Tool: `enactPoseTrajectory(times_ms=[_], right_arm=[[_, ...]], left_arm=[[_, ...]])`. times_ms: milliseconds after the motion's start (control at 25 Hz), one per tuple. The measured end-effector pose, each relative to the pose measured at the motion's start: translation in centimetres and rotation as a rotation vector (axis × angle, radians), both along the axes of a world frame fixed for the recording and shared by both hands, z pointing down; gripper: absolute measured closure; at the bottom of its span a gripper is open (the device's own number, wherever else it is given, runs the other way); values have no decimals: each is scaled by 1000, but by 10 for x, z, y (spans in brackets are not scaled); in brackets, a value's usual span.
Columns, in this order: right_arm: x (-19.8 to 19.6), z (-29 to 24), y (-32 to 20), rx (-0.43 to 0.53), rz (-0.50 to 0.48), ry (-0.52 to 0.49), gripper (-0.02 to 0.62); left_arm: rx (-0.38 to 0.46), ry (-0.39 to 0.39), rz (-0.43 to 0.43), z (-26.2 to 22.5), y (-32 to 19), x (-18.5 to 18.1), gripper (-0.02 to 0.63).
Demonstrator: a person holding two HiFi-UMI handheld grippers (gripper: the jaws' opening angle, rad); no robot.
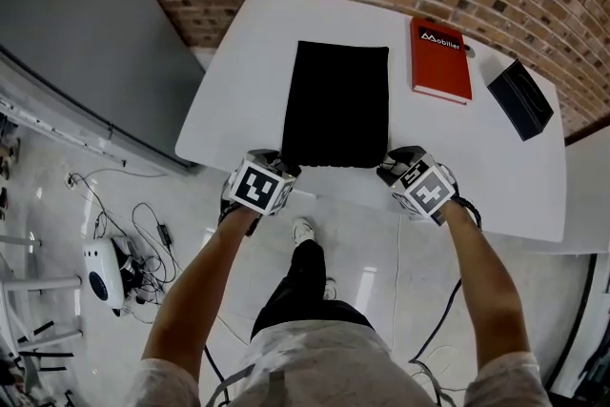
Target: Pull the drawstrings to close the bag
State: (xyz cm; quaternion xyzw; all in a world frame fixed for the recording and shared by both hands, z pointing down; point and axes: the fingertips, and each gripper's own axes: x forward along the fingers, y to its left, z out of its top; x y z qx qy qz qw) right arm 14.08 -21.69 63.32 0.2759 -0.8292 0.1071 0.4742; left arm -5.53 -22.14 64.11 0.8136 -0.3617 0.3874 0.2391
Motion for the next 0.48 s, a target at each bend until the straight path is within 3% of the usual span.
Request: enactPoseTrajectory(times_ms=[480], right_arm=[[-6, 3, 10, -68, -4, -25, 518]], left_arm=[[-44, -30, 72, 1, 5, -3, 416]])
